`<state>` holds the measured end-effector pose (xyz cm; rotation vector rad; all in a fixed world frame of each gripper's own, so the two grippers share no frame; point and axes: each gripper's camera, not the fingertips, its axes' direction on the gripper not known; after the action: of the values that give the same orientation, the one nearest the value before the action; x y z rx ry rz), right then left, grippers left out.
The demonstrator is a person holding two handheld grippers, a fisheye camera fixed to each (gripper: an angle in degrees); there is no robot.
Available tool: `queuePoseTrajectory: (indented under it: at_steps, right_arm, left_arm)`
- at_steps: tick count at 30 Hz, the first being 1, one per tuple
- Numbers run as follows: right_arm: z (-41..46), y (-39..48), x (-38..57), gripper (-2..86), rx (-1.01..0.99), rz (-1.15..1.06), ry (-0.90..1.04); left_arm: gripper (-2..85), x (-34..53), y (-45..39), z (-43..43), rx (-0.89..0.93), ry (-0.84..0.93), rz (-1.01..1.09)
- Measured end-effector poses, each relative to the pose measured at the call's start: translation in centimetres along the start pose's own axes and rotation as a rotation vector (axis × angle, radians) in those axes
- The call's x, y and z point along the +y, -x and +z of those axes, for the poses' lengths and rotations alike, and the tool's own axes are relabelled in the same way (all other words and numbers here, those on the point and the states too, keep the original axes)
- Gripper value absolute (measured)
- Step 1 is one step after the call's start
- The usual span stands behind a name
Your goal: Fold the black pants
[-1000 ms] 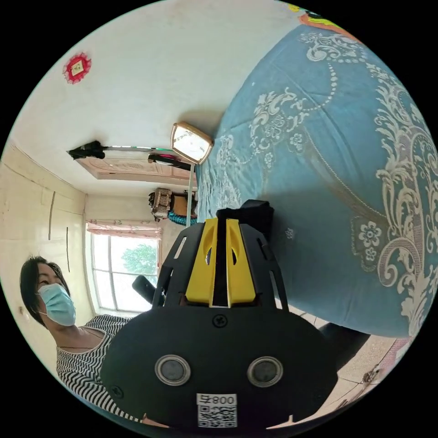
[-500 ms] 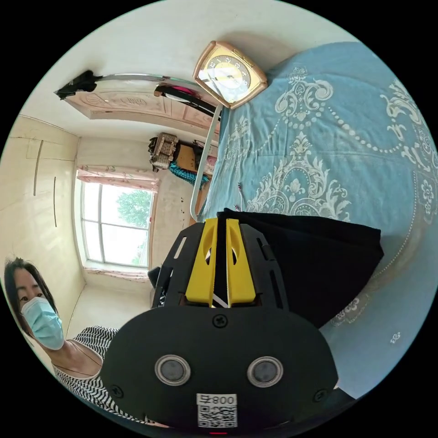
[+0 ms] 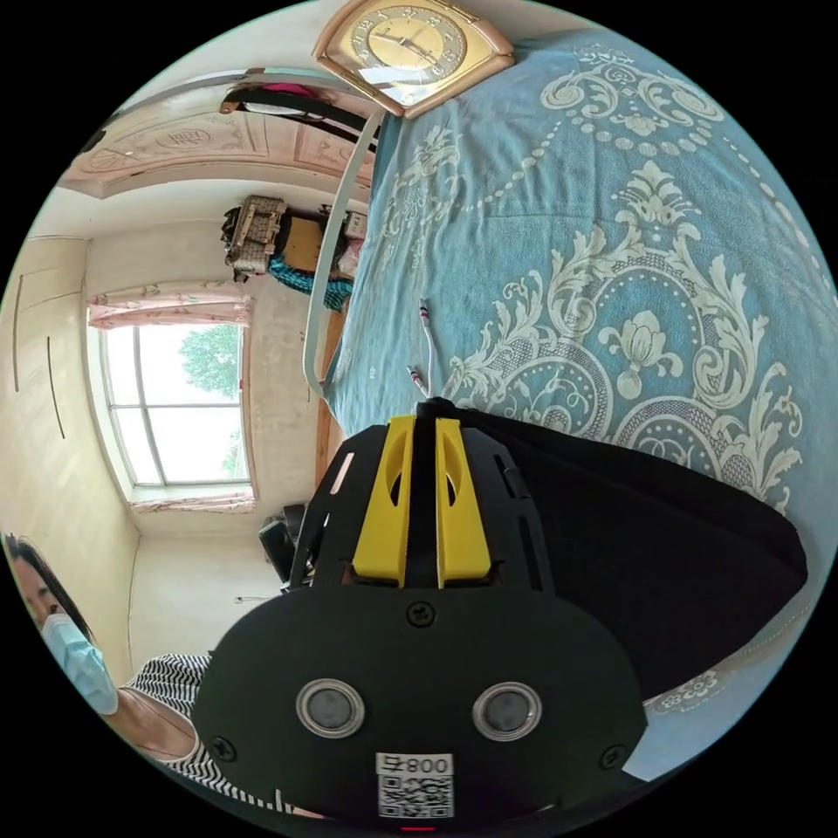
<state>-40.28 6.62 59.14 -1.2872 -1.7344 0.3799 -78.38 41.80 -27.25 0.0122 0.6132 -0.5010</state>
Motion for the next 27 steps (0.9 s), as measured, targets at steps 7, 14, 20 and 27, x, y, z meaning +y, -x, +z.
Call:
queuePoseTrajectory:
  at_steps: [7, 14, 20, 27]
  right_arm:
    - [3.5, 2.7, -2.2, 6.0, -0.002, -0.037, 0.025]
    - [4.6, 6.9, -1.9, 2.6, 0.035, -0.209, 0.010]
    - [10.1, 10.0, -2.3, 0.4, 0.359, -0.382, 0.114]
    - [14.8, 12.0, -1.9, 0.0, 0.587, -0.555, 0.180]
  left_arm:
    - [5.7, 0.1, 1.5, -2.5, -0.046, -0.055, -0.022]
    - [1.3, -0.3, -1.5, -4.3, -0.154, -0.167, 0.142]
    - [0.3, -2.5, -1.2, 1.8, -0.383, 0.092, 0.202]
    - [0.2, -3.1, -1.1, 2.1, -0.372, 0.089, 0.209]
